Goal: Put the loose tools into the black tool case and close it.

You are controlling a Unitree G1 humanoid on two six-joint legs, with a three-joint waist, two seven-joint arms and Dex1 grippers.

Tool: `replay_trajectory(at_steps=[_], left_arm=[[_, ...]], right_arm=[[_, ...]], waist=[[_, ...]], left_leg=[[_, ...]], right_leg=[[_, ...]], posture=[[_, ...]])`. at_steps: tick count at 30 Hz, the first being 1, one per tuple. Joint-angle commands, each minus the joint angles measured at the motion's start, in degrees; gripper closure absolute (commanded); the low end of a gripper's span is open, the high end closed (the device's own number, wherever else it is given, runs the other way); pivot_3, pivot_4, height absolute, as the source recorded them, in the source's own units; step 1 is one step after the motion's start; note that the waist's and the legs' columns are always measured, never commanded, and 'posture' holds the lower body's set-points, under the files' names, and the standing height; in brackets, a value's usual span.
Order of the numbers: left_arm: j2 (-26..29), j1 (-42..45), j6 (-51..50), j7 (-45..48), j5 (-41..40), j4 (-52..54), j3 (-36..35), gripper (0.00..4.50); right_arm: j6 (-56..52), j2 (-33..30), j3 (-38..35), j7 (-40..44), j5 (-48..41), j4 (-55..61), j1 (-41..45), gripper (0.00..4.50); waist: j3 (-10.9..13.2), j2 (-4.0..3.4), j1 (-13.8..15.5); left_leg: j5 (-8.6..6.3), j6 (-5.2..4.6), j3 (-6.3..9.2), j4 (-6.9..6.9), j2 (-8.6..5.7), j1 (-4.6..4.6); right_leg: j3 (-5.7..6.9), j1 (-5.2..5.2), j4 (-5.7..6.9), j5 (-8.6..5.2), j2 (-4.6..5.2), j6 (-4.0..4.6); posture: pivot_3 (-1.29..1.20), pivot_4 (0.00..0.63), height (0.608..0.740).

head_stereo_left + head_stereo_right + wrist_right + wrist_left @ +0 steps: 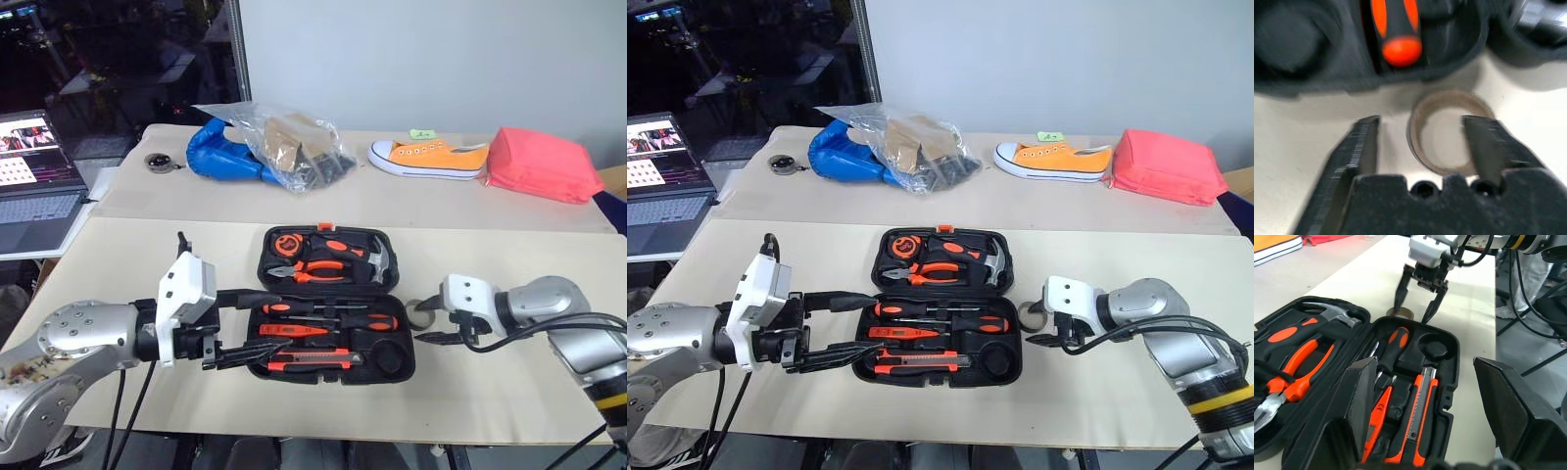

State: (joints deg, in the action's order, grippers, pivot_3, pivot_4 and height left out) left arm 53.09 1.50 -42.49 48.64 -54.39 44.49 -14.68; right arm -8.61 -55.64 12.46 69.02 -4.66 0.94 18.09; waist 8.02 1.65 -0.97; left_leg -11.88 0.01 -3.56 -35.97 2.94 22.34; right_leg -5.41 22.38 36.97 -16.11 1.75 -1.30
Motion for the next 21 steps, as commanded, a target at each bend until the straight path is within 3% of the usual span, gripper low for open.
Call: replay_trajectory(at_steps=[1, 5, 10, 14, 16, 21], left_arm=[[-0.31, -1.64, 0.53, -1.05, -1.34, 2.41, -1.36, 1.13], [-0.59, -3.98, 1.16, -1.33, -1.09, 3.11, -1.92, 1.13], [-1.02, -5.66, 1.77, -1.27, -0.28, 2.92, -1.77, 1.13], [-0.61, -8.75, 2.65, 0.38, 0.69, 2.77, -2.77, 1.13], [-0.38, -10.09, 3.26, 1.48, 0.99, 2.73, -3.24, 1.13], [-0.52, -12.27, 3.97, 3.94, -1.08, 3.06, -5.49, 1.13]], right_arm=[[2.83, 0.02, -0.19, 1.97, 0.8, -1.84, 2.29, 3.03], [2.75, -0.7, -1.91, 3.96, -0.93, -0.41, 2.02, 4.44], [-1.46, -3.73, -7.77, 6.49, -6.62, 5.4, -0.66, 4.44], [-12.8, -6.65, -12.4, 8.09, -17.01, 18.2, -2.67, 4.44], [-17.35, -6.83, -10.97, 7.74, -19.96, 24.79, -3.07, 4.44], [-19.91, -4.76, -2.81, 3.92, -14.89, 29.94, -2.41, 4.44]], waist=[[0.0, -0.01, 0.02], [0.0, -0.01, -0.01], [0.02, -0.06, 0.09], [0.03, -0.08, 0.09], [0.03, -0.08, -0.17], [0.05, -0.04, -0.05]], left_leg=[[0.0, 0.0, -0.01, 0.0, 0.0, 0.0], [0.0, 0.0, -0.02, -0.01, 0.01, -0.03], [0.0, 0.0, -0.01, -0.03, 0.01, -0.05], [0.0, 0.0, 0.03, -0.04, 0.01, -0.04], [0.0, 0.01, 0.09, 0.0, 0.05, -0.07], [0.0, 0.01, 0.12, -0.01, 0.15, -0.1]], right_leg=[[0.0, 0.0, 0.0, 0.0, 0.0, 0.0], [0.01, -0.02, 0.03, 0.0, 0.0, 0.02], [0.01, -0.03, 0.07, 0.01, 0.0, 0.02], [0.01, -0.03, 0.06, 0.0, 0.03, 0.02], [0.0, -0.03, 0.06, -0.01, 0.01, 0.05], [0.05, -0.04, 0.07, -0.1, -0.1, -0.03]], posture=[[0.0, 0.15, 0.74], [0.0, 0.15, 0.74], [0.0, 0.15, 0.74], [0.0, 0.15, 0.74], [0.0, 0.15, 0.74], [0.0, 0.15, 0.74]])
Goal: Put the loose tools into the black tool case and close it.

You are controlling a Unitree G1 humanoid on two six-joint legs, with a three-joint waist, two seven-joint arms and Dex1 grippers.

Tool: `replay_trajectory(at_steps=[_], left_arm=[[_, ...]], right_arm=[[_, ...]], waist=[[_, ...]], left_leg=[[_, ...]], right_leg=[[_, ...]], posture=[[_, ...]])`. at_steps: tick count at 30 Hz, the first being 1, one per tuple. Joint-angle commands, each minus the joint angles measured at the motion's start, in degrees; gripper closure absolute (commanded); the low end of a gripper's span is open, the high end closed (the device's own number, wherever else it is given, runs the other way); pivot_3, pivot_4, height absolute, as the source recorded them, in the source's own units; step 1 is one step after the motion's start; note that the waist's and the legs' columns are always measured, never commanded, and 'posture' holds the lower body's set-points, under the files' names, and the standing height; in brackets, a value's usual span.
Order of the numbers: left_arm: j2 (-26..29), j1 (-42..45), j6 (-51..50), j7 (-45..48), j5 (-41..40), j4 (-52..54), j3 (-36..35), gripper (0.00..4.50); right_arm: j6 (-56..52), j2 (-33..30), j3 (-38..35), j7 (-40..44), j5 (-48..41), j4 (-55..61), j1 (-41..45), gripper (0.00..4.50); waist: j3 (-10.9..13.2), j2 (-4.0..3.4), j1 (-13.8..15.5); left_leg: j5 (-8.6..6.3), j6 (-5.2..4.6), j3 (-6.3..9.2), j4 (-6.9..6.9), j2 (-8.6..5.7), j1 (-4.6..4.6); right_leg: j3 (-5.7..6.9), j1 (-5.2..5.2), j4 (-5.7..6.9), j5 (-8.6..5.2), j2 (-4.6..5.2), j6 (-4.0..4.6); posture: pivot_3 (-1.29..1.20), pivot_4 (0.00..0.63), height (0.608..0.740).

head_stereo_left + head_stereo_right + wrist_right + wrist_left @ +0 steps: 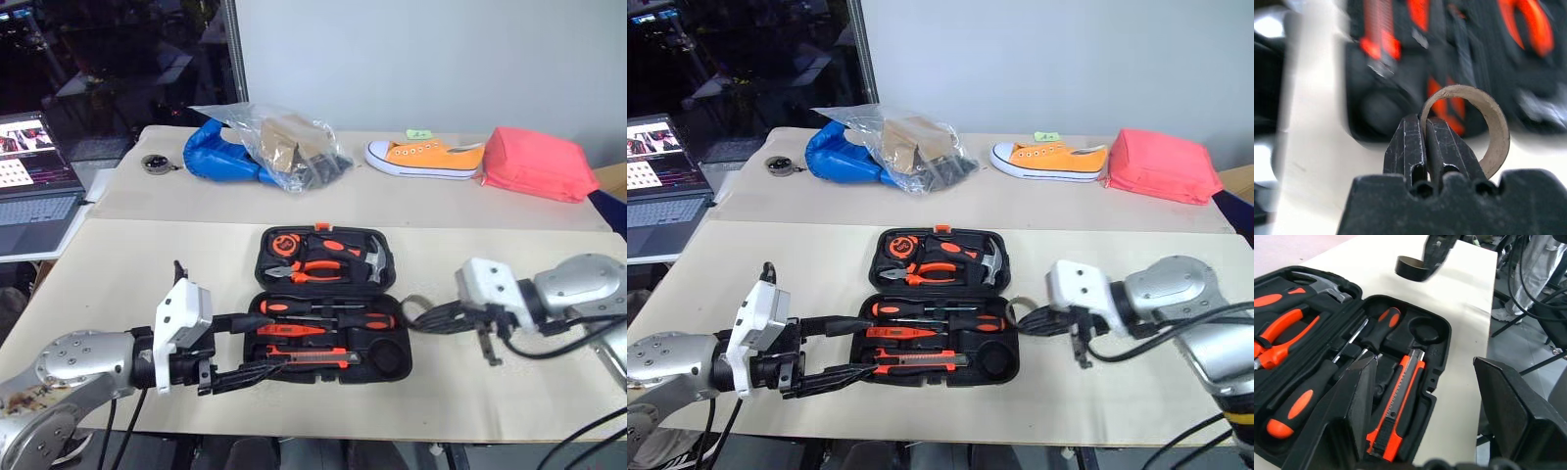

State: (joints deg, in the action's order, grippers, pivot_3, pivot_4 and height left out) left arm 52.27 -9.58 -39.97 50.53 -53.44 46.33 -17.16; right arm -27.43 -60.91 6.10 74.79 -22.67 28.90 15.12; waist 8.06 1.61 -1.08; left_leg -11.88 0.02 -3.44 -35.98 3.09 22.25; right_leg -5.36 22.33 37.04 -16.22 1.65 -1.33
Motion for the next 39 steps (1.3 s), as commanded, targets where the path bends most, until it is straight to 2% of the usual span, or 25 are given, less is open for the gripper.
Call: replay_trajectory(at_steps=[1, 9, 14, 21, 22, 23, 25, 27, 32, 35, 37, 39], left_arm=[[0.53, -2.16, 1.62, 3.45, -3.0, 1.39, -4.28, 1.13], [1.52, -9.13, 3.54, 11.2, -2.33, 0.44, -11.46, 1.13], [0.79, -11.84, 6.28, 13.9, 0.55, -0.57, -12.32, 1.13], [-0.27, -13.66, 9.34, 15.94, 3.51, -2.34, -11.75, 1.13], [-0.34, -13.63, 9.67, 16.11, 3.85, -2.7, -11.5, 1.13], [-0.41, -13.64, 9.92, 16.28, 4.11, -2.94, -11.36, 1.13], [-0.39, -12.89, 9.82, 15.73, 4.31, -3.54, -10.85, 1.13], [-0.63, -10.43, 7.79, 12.21, 2.66, -4.14, -9.85, 1.13], [-4.24, -0.97, 2.16, -3.03, 2.7, -5.41, -4.51, 1.13], [-7.78, 11.78, -8.03, -18.08, 1.55, -10.66, 0.7, 1.13], [-10.76, 22.11, -16.14, -26.85, 0.12, -16.91, 3.23, 1.13], [-12.47, 29.77, -22.44, -30.59, -0.74, -23.39, 4.45, 1.13]], right_arm=[[-1.04, 0.65, 4.81, -2.4, 4.49, 1.77, 0.66, 4.44], [-2.2, 1.64, 11.17, -1.92, 8.47, 1.58, 3.04, 4.44], [-3.24, 1.26, 15.28, -0.71, 11.31, 0.92, 4.69, 4.44], [-5.22, 0.88, 16.18, 2.2, 8.71, 3.96, 4.29, 4.44], [-4.93, 1.06, 16.21, 2.29, 8.57, 4.02, 4.19, 3.76], [-4.76, 1.16, 16.21, 2.32, 8.5, 4.11, 4.09, 3.56], [-2.81, 1.93, 14.84, 0.68, 8.92, 4.16, 3.42, 2.87], [-3.91, 2.94, 10.89, -0.73, 5.94, 4.37, 2.72, 2.17], [-10.04, 7.52, -3.1, -6.31, -5.54, 4.47, 1.48, 2.17], [-17.46, 14.57, -12.4, -16.99, -13.34, 3.67, 2.66, 2.17], [-23.81, 16.91, -15.26, -24.75, -13.31, 2.71, 4.22, 2.17], [-30.78, 17.3, -15.47, -31.91, -11.39, 2.33, 6.04, 2.17]], waist=[[0.0, -0.01, 0.09], [0.0, -0.01, 0.12], [0.0, -0.01, 0.1], [0.0, 0.0, 0.19], [0.01, 0.0, 0.2], [0.0, 0.0, 0.23], [0.0, 0.0, 0.33], [0.01, 0.0, 0.45], [0.02, 0.02, 0.4], [0.01, 0.17, 0.32], [0.02, 0.19, 0.45], [0.03, 0.2, 0.52]], left_leg=[[0.0, 0.0, -0.02, -0.01, -0.03, 0.01], [0.0, 0.0, -0.04, 0.0, -0.15, 0.03], [0.0, 0.0, -0.03, 0.03, -0.13, 0.04], [0.0, 0.0, -0.03, 0.02, -0.13, 0.04], [0.0, 0.0, -0.03, 0.03, -0.13, 0.04], [0.0, 0.0, -0.03, 0.03, -0.13, 0.05], [0.0, 0.0, -0.03, 0.06, -0.14, 0.07], [-0.01, 0.0, -0.03, 0.07, -0.14, 0.1], [0.0, 0.0, 0.1, 0.0, -0.15, 0.14], [0.0, 0.0, 0.26, -0.06, -0.16, 0.06], [0.01, 0.0, 0.36, -0.16, -0.14, 0.09], [0.04, -0.02, 0.4, -0.27, -0.18, 0.14]], right_leg=[[-0.02, 0.02, 0.0, -0.04, 0.04, -0.09], [0.0, 0.07, -0.02, -0.03, 0.24, -0.02], [0.01, 0.11, -0.02, 0.0, 0.2, 0.14], [0.03, 0.1, -0.02, -0.01, 0.23, 0.14], [0.05, 0.1, -0.02, -0.01, 0.22, 0.14], [0.07, 0.1, -0.02, -0.02, 0.22, 0.14], [0.11, 0.11, -0.02, -0.04, 0.23, 0.15], [0.17, 0.11, -0.02, -0.07, 0.23, 0.17], [0.21, 0.03, 0.01, -0.03, 0.25, 0.11], [0.19, -0.1, 0.04, 0.02, 0.24, 0.04], [0.19, -0.1, 0.09, 0.13, 0.11, 0.03], [0.29, -0.14, 0.12, 0.21, 0.04, 0.03]], posture=[[0.0, 0.15, 0.74], [0.0, 0.15, 0.74], [0.0, 0.15, 0.74], [0.0, 0.15, 0.74], [0.0, 0.15, 0.74], [0.0, 0.15, 0.74], [0.0, 0.15, 0.74], [0.0, 0.15, 0.74], [0.0, 0.15, 0.74], [0.0, 0.15, 0.74], [0.0, 0.15, 0.74], [0.0, 0.15, 0.74]])
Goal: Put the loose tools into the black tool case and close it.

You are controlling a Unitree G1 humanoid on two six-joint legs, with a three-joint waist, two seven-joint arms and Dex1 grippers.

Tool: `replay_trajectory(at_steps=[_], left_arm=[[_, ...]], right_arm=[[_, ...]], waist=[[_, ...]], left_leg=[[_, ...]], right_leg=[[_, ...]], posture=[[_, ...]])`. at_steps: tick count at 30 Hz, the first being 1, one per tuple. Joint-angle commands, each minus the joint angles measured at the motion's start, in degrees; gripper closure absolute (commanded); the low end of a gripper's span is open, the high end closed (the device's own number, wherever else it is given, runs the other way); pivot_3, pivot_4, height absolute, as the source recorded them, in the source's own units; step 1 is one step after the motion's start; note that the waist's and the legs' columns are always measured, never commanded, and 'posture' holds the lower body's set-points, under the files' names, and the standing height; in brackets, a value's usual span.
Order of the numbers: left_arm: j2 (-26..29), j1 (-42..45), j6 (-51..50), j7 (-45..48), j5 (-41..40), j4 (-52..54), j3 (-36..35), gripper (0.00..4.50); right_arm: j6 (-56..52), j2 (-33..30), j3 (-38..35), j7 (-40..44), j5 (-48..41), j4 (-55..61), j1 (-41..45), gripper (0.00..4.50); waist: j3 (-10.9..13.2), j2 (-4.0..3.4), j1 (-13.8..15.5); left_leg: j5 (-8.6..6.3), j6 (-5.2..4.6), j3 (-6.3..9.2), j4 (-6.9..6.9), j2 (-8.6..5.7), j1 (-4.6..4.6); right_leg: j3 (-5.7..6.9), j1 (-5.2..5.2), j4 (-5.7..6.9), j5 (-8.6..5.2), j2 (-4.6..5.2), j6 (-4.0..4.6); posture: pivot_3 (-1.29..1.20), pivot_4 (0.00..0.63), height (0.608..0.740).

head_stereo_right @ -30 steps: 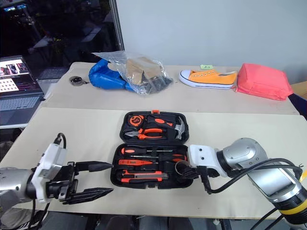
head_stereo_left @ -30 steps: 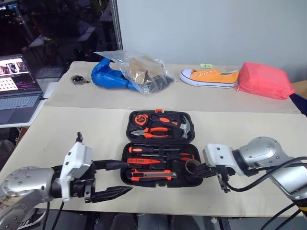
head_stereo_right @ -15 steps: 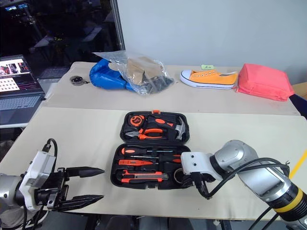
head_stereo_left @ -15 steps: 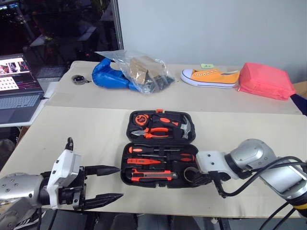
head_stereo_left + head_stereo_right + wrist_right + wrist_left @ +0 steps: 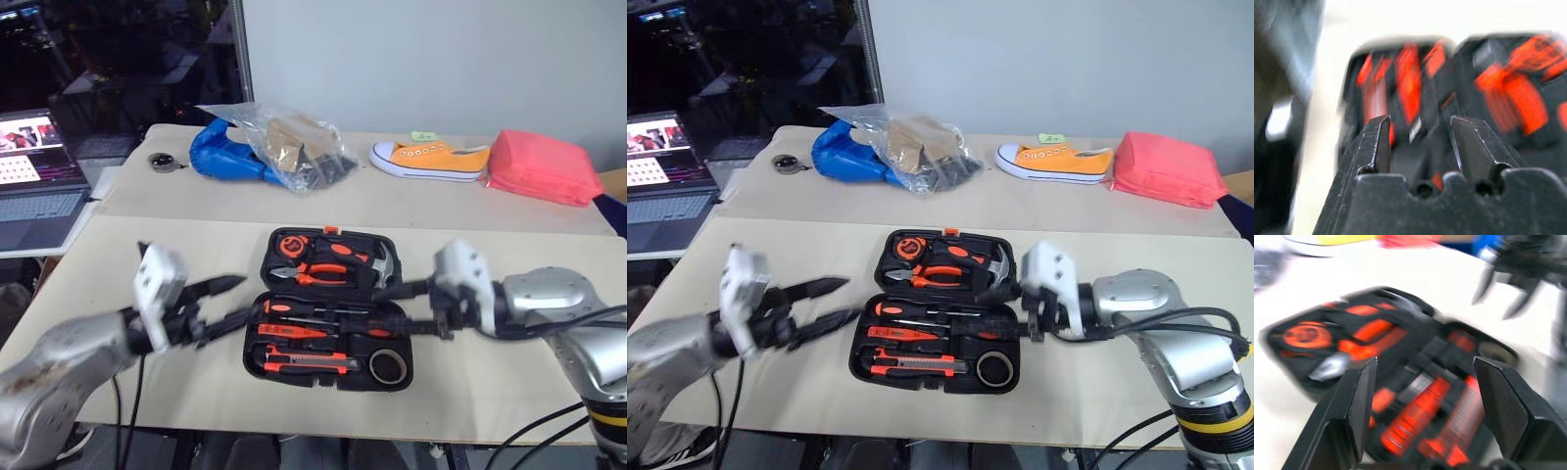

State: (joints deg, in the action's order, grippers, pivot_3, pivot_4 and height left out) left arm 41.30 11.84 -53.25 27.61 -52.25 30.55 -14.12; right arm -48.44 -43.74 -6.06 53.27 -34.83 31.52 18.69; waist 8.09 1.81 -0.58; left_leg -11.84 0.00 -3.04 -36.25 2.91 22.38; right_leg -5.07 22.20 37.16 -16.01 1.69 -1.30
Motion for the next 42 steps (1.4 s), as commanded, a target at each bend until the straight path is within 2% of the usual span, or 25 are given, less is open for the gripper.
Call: replay_trajectory(at_steps=[1, 5, 8, 12, 17, 19, 23, 24, 27, 36, 42], left_arm=[[-1.98, 11.54, -11.6, -8.46, -1.22, -10.94, 2.27, 1.13], [-5.56, 23.77, -16.35, -10.06, 2.0, -25.65, 5.09, 1.13], [-6.9, 29.72, -17.55, -8.0, 5.35, -34.11, 8.38, 1.13], [-8.28, 32.79, -18.98, -5.91, 8.09, -40.54, 10.46, 1.13], [-9.63, 33.54, -20.98, -5.29, 10.32, -43.85, 10.06, 1.13], [-10.11, 33.28, -21.29, -4.92, 11.05, -44.32, 10.22, 1.65], [-11.73, 32.86, -20.9, -4.76, 12.18, -45.24, 9.42, 2.98], [-12.02, 32.83, -20.84, -4.69, 12.44, -45.31, 9.2, 3.45], [-12.81, 32.78, -20.65, -4.42, 12.93, -45.51, 8.22, 4.43], [-14.27, 36.88, -13.78, -0.97, 16.42, -51.85, 6.67, 4.43], [-13.64, 42.16, 2.16, 7.05, 26.53, -59.73, 13.65, 4.43]], right_arm=[[-12.54, 0.35, -3.25, -12.77, 0.89, -1.39, 3.79, 2.17], [-21.68, -0.56, -1.1, -17.93, 2.36, -9.08, 9.09, 2.17], [-24.17, -1.35, 2.77, -19.52, 4.66, -14.77, 11.59, 2.17], [-25.72, 1.55, 5.96, -19.77, 4.99, -21.51, 15.85, 2.17], [-26.36, 6.46, 7.5, -21.13, 6.17, -29.73, 20.35, 2.17], [-26.09, 7.38, 7.97, -21.3, 6.7, -31.53, 20.99, 2.12], [-25.47, 7.48, 9.1, -21.1, 7.78, -32.18, 20.57, 3.13], [-25.64, 7.58, 8.86, -21.04, 7.66, -32.03, 20.45, 3.54], [-25.55, 7.95, 8.46, -20.57, 7.49, -31.94, 20.47, 4.45], [-18.99, 13.27, 7.57, -21.86, 10.25, -38.01, 24.31, 4.45], [0.47, 17.38, 8.92, -21.15, 17.35, -46.59, 28.03, 4.45]], waist=[[-0.01, 0.01, -0.14], [-0.01, 0.0, -0.86], [-0.02, -0.02, -0.92], [-0.08, -0.11, -1.08], [-0.08, -0.11, -1.48], [-0.08, -0.12, -1.34], [-0.09, -0.13, -1.01], [-0.09, -0.13, -0.98], [-0.13, -0.18, -0.97], [-0.16, -0.19, -1.5], [-0.12, -0.18, -2.3]], left_leg=[[0.02, -0.01, -0.02, -0.02, 0.0, 0.03], [0.03, -0.02, -0.02, 0.1, -0.09, 0.04], [0.03, -0.02, -0.05, 0.17, -0.1, 0.33], [0.05, -0.01, -0.04, 0.25, -0.11, 0.92], [0.05, 0.01, -0.02, 0.25, -0.09, 1.04], [0.05, 0.01, -0.02, 0.24, -0.11, 1.05], [0.06, 0.02, -0.04, 0.21, -0.12, 0.99], [0.06, 0.02, -0.03, 0.18, -0.12, 0.92], [0.07, 0.04, -0.01, 0.12, -0.12, 0.86], [0.2, 0.1, 0.07, 0.0, -0.12, 0.79], [0.82, 0.0, 0.11, 0.16, -0.16, 0.84]], right_leg=[[-0.02, 0.03, -0.03, 0.04, -0.03, -0.06], [-0.27, 0.14, -0.07, 0.1, -0.08, 0.0], [-0.22, 0.44, -0.09, 0.11, -0.18, 0.03], [-0.29, 1.1, -0.02, 0.14, -0.22, 0.09], [-0.3, 1.18, -0.06, 0.14, -0.2, 0.08], [-0.28, 1.18, -0.05, 0.14, -0.16, 0.08], [-0.26, 1.1, 0.0, 0.15, -0.15, 0.06], [-0.25, 1.03, 0.02, 0.16, -0.15, 0.06], [-0.24, 0.96, 0.05, 0.2, -0.17, 0.06], [-0.29, 0.89, 0.08, 0.48, -0.28, 0.04], [-0.4, 1.0, -0.11, 0.93, -0.42, -0.34]], posture=[[0.0, 0.15, 0.74], [0.0, 0.15, 0.74], [0.0, 0.15, 0.74], [0.0, 0.15, 0.74], [0.0, 0.15, 0.74], [0.0, 0.15, 0.74], [0.0, 0.15, 0.74], [0.0, 0.15, 0.74], [0.0, 0.15, 0.74], [0.0, 0.15, 0.74], [0.0, 0.15, 0.74]])
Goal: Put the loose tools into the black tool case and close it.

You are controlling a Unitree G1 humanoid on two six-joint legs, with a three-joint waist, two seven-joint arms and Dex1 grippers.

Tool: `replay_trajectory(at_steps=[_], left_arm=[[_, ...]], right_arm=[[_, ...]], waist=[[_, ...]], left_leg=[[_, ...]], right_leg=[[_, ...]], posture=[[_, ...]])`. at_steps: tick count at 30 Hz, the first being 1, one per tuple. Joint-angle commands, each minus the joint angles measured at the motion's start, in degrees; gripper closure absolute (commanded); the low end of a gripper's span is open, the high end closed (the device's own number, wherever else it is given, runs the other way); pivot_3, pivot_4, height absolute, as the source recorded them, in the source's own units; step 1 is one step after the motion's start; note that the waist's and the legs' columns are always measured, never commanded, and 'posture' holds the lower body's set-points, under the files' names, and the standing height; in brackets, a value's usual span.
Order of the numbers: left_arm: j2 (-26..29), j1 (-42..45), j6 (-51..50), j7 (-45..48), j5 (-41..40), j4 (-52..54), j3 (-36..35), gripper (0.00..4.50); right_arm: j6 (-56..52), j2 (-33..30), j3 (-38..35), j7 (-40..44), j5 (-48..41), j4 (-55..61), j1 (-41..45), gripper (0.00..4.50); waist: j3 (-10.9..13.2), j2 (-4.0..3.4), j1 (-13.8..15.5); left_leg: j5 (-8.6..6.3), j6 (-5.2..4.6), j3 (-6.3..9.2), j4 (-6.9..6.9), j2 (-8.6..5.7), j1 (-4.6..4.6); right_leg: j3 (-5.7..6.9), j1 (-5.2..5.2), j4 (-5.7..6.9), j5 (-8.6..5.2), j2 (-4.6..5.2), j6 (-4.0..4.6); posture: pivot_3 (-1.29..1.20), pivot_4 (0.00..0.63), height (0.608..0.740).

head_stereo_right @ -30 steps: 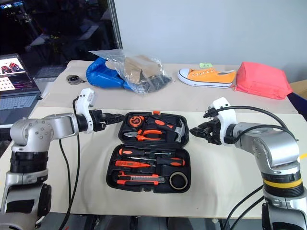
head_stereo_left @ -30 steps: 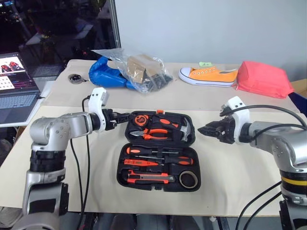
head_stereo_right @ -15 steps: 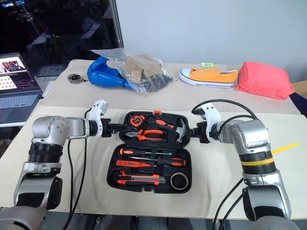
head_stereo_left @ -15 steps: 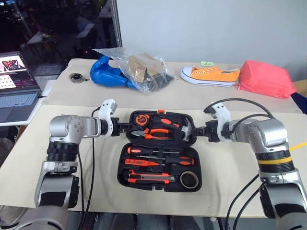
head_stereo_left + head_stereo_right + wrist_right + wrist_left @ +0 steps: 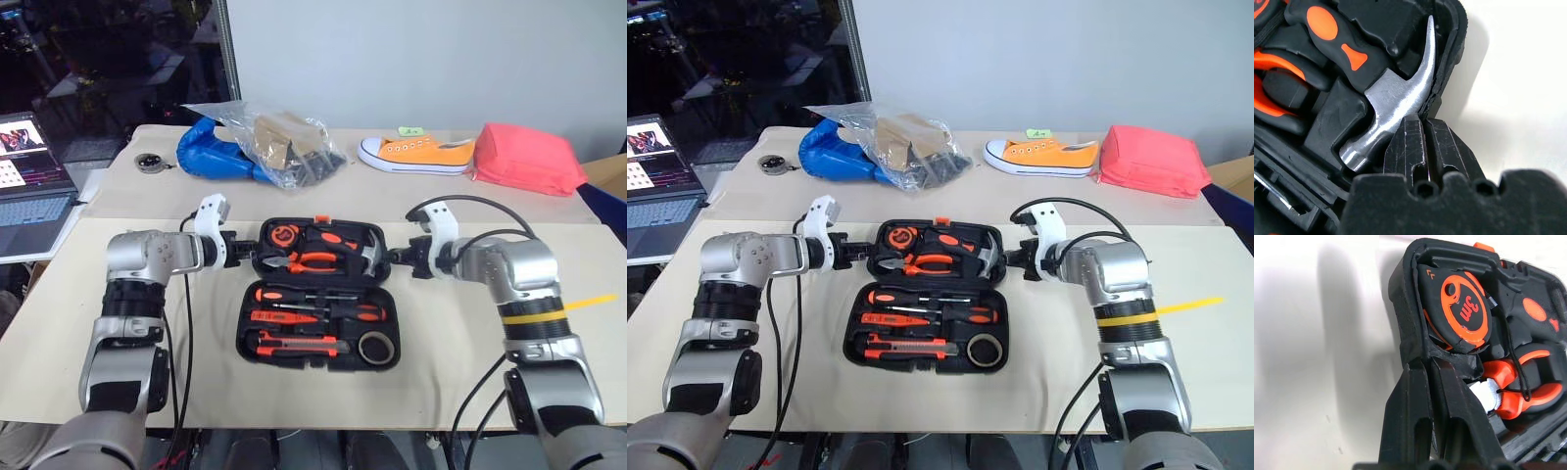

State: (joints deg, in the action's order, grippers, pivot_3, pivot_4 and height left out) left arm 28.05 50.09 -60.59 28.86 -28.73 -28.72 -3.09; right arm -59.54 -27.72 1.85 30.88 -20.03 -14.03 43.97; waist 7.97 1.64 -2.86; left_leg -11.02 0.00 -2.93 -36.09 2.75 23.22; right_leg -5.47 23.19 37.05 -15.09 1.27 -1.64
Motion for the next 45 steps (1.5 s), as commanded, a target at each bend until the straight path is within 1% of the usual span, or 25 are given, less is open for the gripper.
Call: replay_trajectory(at_steps=[1, 3, 6, 9, 10, 11, 13, 18, 21, 25, 26, 28, 30, 31, 32, 33, 34, 35, 36, 37, 38, 39, 42, 43, 45], left_arm=[[-0.16, 4.35, 12.67, 7.48, 4.64, -1.33, 3.7, 4.43], [0.02, 4.93, 18.41, 9.8, 7.45, -3.13, 5.05, 4.43], [0.07, 4.63, 26.21, 12.66, 10.7, -4.23, 5.74, 4.43], [0.33, 2.06, 32.01, 15.05, 11.9, -1.52, 5.1, 4.43], [0.59, 0.89, 34.85, 15.85, 12.58, -0.37, 5.19, 4.43], [1.3, -1.19, 39.09, 17.8, 13.5, 2.08, 5.85, 4.43], [2.66, -5.35, 43.41, 20.6, 14.13, 7.56, 6.41, 4.43], [6.09, -15.97, 49.24, 24.1, 14.63, 20.87, 6.53, 4.43], [8.39, -21.66, 53.76, 24.9, 16.06, 25.56, 6.21, 4.43], [13.58, -29.27, 62.33, 26.92, 18.96, 27.7, 4.49, 4.43], [14.5, -31.04, 61.99, 27.08, 18.38, 28.28, 3.28, 4.43], [15.92, -33.84, 59.71, 27.32, 16.14, 29.17, 0.56, 4.43], [18.71, -38.52, 56.03, 29.57, 12.21, 31.04, -3.62, 3.79], [19.86, -40.58, 53.65, 30.35, 10.18, 31.92, -5.94, 3.68], [21.39, -42.83, 51.66, 31.56, 8.26, 32.73, -8.34, 3.25], [22.56, -44.52, 49.85, 32.35, 6.63, 33.4, -10.31, 2.94], [23.82, -46.36, 46.98, 33.56, 4.1, 34.68, -12.46, 2.56], [24.97, -48.02, 44.6, 34.81, 1.88, 36.12, -14.22, 2.17], [25.95, -49.22, 41.77, 35.68, -0.62, 37.78, -16.16, 1.94], [26.87, -50.08, 39.08, 36.39, -3.01, 39.28, -17.79, 1.56], [27.92, -51.16, 36.82, 37.7, -5.4, 40.87, -19.4, 1.36], [28.71, -51.91, 34.53, 38.7, -7.69, 42.33, -20.64, 0.99], [30.87, -54.47, 27.78, 41.43, -14.59, 47.5, -24.42, 0.99], [31.45, -56.39, 26.38, 42.91, -16.69, 50.63, -25.85, 0.96], [32.36, -59.62, 24.14, 45.09, -19.66, 55.51, -27.88, 0.95]], right_arm=[[14.19, 1.91, 0.77, 0.94, 3.39, -1.65, 3.11, 4.45], [19.32, 3.44, -0.91, 1.38, 3.4, -2.84, 3.67, 4.45], [23.88, 5.55, -2.6, 0.74, 3.63, -2.12, 4.2, 4.45], [27.33, 6.08, -1.57, 3.36, 3.84, 2.81, 0.84, 4.45], [28.03, 6.1, -1.49, 3.79, 3.76, 4.41, -0.49, 4.45], [29.92, 5.7, -1.15, 5.4, 3.5, 7.06, -2.6, 4.45], [31.56, 5.09, -1.53, 6.91, 2.57, 12.84, -6.88, 4.45], [33.49, 3.49, -3.3, 8.02, 1.19, 25.82, -17.9, 4.45], [37.63, 1.3, -2.77, 10.05, 2.51, 31.32, -24.42, 4.45], [49.72, -5.99, -0.13, 15.17, 9.2, 34.84, -34.07, 4.45], [52.8, -7.8, 0.18, 15.49, 11.55, 34.43, -36.43, 4.45], [57.83, -10.88, 0.69, 15.62, 15.68, 33.16, -40.0, 4.45], [60.87, -13.32, -1.12, 14.8, 17.71, 32.24, -43.46, 4.5], [61.6, -14.11, -2.54, 14.75, 17.34, 31.87, -44.83, 4.5], [63.42, -14.56, -4.15, 13.34, 18.12, 30.9, -45.75, 4.5], [64.27, -15.0, -5.25, 12.65, 18.27, 30.45, -46.46, 3.79], [64.31, -16.04, -6.07, 12.93, 18.39, 30.95, -47.6, 3.6], [63.33, -17.21, -6.7, 13.9, 17.78, 31.87, -48.77, 3.12], [60.2, -18.96, -7.65, 16.17, 15.65, 33.88, -50.69, 2.93], [57.52, -20.98, -8.65, 18.72, 13.51, 35.77, -52.76, 2.92], [55.01, -23.08, -10.45, 21.5, 10.8, 38.23, -55.1, 2.92], [51.85, -24.65, -12.4, 23.67, 7.33, 40.53, -56.96, 2.92], [43.34, -28.89, -17.61, 29.89, -2.88, 47.37, -62.13, 2.92], [39.59, -29.27, -17.2, 30.18, -7.85, 50.21, -62.04, 3.18], [35.9, -29.43, -13.89, 30.45, -12.0, 54.04, -60.74, 3.58]], waist=[[0.0, -0.01, -0.01], [0.01, -0.01, -0.08], [0.01, -0.02, -0.12], [0.0, -0.06, 0.12], [0.0, -0.07, 0.29], [-0.01, -0.08, 0.41], [-0.01, -0.09, 0.47], [-0.06, -0.16, 0.78], [-0.12, -0.24, 0.96], [-0.14, -0.28, 1.1], [-0.15, -0.28, 0.93], [-0.15, -0.26, 0.53], [-0.16, -0.24, 0.25], [-0.15, -0.23, 0.11], [-0.15, -0.22, 0.1], [-0.13, -0.16, 0.2], [-0.05, 0.02, 0.32], [0.0, 0.07, 0.47], [0.01, 0.06, 0.57], [0.02, 0.02, 0.73], [0.03, 0.01, 0.9], [0.03, 0.01, 1.11], [0.02, 0.01, 1.25], [0.02, 0.05, 1.1], [0.04, 0.16, 0.34]], left_leg=[[0.04, 0.01, 0.0, 0.02, -0.01, 0.0], [0.05, 0.02, -0.01, 0.08, 0.0, 0.02], [0.05, 0.02, -0.03, 0.19, 0.0, 0.24], [0.11, 0.12, -0.04, 0.21, 0.02, 1.04], [0.19, 0.25, -0.03, 0.26, 0.05, 1.11], [0.2, 0.26, -0.03, 0.28, 0.06, 1.14], [0.15, 0.24, -0.05, 0.37, 0.08, 1.16], [-0.15, 0.15, -0.09, 0.36, 0.11, 1.17], [-0.24, 0.0, -0.11, 0.25, 0.09, 1.07], [-0.3, -0.09, -0.26, 0.06, 0.05, 0.77], [-0.29, -0.1, -0.3, 0.07, 0.05, 0.69], [-0.28, -0.12, -0.32, 0.08, 0.08, 0.04], [-0.29, -0.11, -0.34, 0.1, 0.12, -0.56], [-0.29, -0.11, -0.37, 0.1, 0.16, -0.64], [-0.29, -0.11, -0.39, 0.1, 0.18, -0.73], [-0.29, -0.1, -0.42, 0.12, 0.2, -0.88], [-0.29, -0.1, -0.4, 0.13, 0.21, -0.94], [-0.29, -0.1, -0.4, 0.13, 0.23, -0.94], [-0.29, -0.1, -0.41, 0.13, 0.22, -0.88], [-0.29, -0.1, -0.42, 0.12, 0.23, -0.86], [-0.29, -0.1, -0.46, 0.12, 0.22, -0.86], [-0.29, -0.1, -0.47, 0.13, 0.2, -0.84], [-0.31, -0.11, -0.51, 0.2, 0.19, -0.87], [-0.33, -0.13, -0.5, 0.22, 0.2, -0.91], [-0.34, -0.12, -0.42, 0.24, 0.3, -0.94]], right_leg=[[0.0, 0.02, 0.0, 0.01, 0.0, -0.01], [-0.02, 0.07, 0.01, 0.03, -0.01, 0.02], [-0.06, 0.32, 0.02, 0.22, -0.01, 0.35], [-0.08, 1.18, 0.16, 0.24, 0.0, 0.38], [-0.06, 1.22, 0.25, 0.25, 0.0, 0.39], [-0.04, 1.22, 0.27, 0.25, 0.01, 0.38], [-0.03, 1.21, 0.13, 0.24, 0.04, 0.38], [-0.01, 1.2, 0.05, 0.19, 0.1, 0.29], [-0.01, 1.01, 0.03, 0.16, 0.14, 0.25], [-0.06, 0.78, -0.07, 0.14, 0.17, 0.23], [-0.07, 0.74, -0.08, 0.12, 0.17, 0.24], [-0.08, 0.16, -0.04, 0.08, 0.12, 0.28], [-0.05, -0.41, -0.03, -0.38, 0.13, 0.0], [-0.06, -0.46, -0.03, -0.38, 0.13, 0.0], [-0.06, -0.54, -0.02, -0.4, 0.12, 0.02], [-0.06, -0.66, 0.0, -0.43, 0.14, 0.06], [-0.03, -0.73, 0.02, -0.47, 0.15, 0.08], [-0.02, -0.71, 0.01, -0.47, 0.16, 0.1], [0.01, -0.68, 0.01, -0.47, 0.21, 0.1], [0.03, -0.65, 0.05, -0.48, 0.31, 0.1], [0.02, -0.63, 0.06, -0.5, 0.39, 0.11], [0.02, -0.67, 0.06, -0.51, 0.45, 0.1], [0.02, -0.77, -0.03, -0.55, 0.53, 0.09], [0.03, -0.82, -0.04, -0.57, 0.54, 0.11], [0.03, -0.83, -0.05, -0.71, 0.47, -0.08]], posture=[[0.0, 0.15, 0.74], [0.0, 0.15, 0.74], [0.0, 0.15, 0.74], [0.0, 0.15, 0.74], [0.0, 0.15, 0.74], [0.0, 0.15, 0.74], [0.0, 0.15, 0.74], [0.0, 0.15, 0.74], [0.0, 0.15, 0.74], [0.0, 0.15, 0.74], [0.0, 0.15, 0.74], [0.0, 0.15, 0.74], [0.0, 0.15, 0.74], [0.0, 0.15, 0.74], [0.0, 0.15, 0.74], [0.0, 0.15, 0.74], [0.0, 0.15, 0.74], [0.0, 0.15, 0.74], [0.0, 0.15, 0.74], [0.0, 0.15, 0.74], [0.0, 0.15, 0.74], [0.0, 0.15, 0.74], [0.0, 0.15, 0.74], [0.0, 0.15, 0.74], [0.0, 0.15, 0.74]])
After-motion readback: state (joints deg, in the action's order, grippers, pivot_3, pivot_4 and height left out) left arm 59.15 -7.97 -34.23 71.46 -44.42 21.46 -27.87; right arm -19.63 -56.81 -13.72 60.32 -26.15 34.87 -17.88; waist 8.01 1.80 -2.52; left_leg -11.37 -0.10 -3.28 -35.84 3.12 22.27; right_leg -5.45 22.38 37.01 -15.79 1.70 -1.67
